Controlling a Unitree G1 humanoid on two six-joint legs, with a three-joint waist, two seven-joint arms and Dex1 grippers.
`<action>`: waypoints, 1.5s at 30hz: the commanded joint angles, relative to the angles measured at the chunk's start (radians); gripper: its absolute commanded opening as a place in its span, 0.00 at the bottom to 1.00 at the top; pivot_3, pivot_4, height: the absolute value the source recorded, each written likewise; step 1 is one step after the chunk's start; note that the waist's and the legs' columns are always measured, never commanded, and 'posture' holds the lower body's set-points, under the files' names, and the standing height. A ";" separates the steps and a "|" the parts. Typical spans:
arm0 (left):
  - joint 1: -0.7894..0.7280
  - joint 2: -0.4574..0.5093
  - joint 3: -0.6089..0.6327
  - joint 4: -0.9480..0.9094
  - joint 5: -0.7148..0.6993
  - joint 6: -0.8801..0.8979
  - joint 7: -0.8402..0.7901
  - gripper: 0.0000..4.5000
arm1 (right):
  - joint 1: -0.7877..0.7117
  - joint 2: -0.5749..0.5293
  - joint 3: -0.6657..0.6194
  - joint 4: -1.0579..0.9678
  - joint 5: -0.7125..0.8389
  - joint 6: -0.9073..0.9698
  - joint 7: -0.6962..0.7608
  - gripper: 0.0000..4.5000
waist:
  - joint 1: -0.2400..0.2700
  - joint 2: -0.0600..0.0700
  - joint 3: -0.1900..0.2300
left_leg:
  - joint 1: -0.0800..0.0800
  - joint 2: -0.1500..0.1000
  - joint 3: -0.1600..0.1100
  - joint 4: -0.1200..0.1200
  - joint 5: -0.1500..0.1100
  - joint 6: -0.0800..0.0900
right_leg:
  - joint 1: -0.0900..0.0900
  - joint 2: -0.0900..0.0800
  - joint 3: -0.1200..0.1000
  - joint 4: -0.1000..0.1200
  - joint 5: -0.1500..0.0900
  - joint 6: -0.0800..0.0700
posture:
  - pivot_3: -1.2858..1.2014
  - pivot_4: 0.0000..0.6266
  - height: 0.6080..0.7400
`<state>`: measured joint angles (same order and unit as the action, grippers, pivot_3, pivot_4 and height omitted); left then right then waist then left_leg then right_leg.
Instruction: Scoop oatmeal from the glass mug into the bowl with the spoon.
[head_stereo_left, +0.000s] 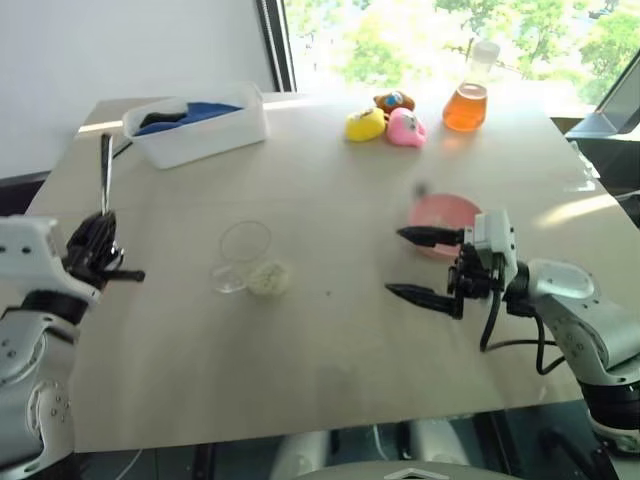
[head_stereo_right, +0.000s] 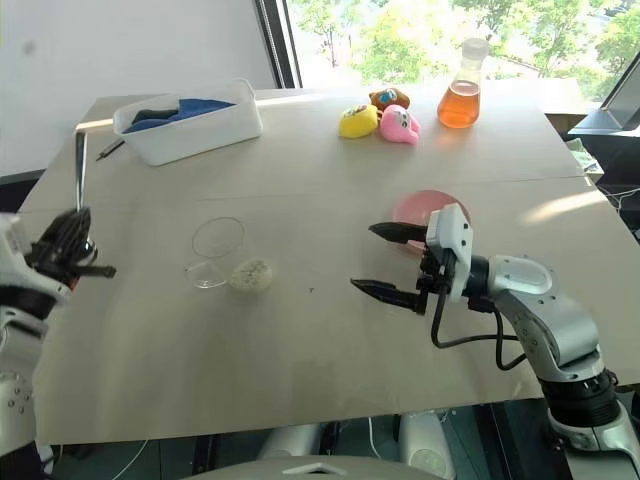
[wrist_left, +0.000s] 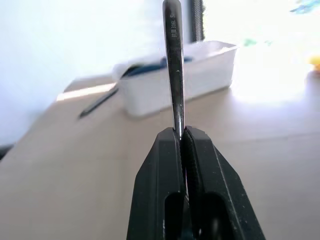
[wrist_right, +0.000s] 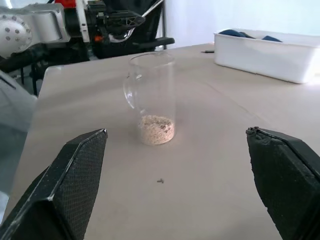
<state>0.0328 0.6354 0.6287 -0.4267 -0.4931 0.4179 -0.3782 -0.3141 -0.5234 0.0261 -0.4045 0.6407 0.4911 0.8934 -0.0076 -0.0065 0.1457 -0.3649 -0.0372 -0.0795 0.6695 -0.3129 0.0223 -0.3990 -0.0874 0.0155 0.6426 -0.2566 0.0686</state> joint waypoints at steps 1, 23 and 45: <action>-0.114 0.100 -0.078 -0.052 0.021 -0.024 -0.056 0.02 | -0.129 0.055 -0.078 -0.020 0.086 0.126 -0.197 1.00 | -0.002 0.000 0.001 | -0.001 0.000 0.000 0.000 0.000 0.000 | -0.001 0.000 0.000 0.001 0.000 0.000 | 0.52 0.24 1.00; -0.565 0.057 -0.518 0.015 -0.001 -0.021 -0.316 0.02 | -0.568 0.357 -0.255 0.180 0.614 0.451 -0.749 1.00 | -0.039 0.001 0.002 | -0.017 -0.003 0.001 0.008 0.003 -0.004 | -0.022 0.006 0.002 0.018 0.000 0.000 | 0.52 0.24 1.00; -0.534 0.019 -0.564 0.041 0.041 -0.049 -0.373 0.00 | -0.551 0.359 -0.175 0.176 0.593 0.439 -0.715 0.42 | -0.037 0.001 0.002 | -0.017 -0.003 0.001 0.012 0.003 -0.004 | -0.022 0.006 0.003 0.020 0.000 0.000 | 0.52 0.24 1.00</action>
<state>-0.4971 0.6545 0.0474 -0.3796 -0.4610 0.3891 -0.7567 -0.8575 -0.1652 -0.1440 -0.1923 1.2154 0.9360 0.1756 -0.0448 -0.0055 0.1474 -0.3824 -0.0401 -0.0782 0.6816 -0.3096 0.0183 -0.4212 -0.0812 0.0182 0.6627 -0.2565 0.0685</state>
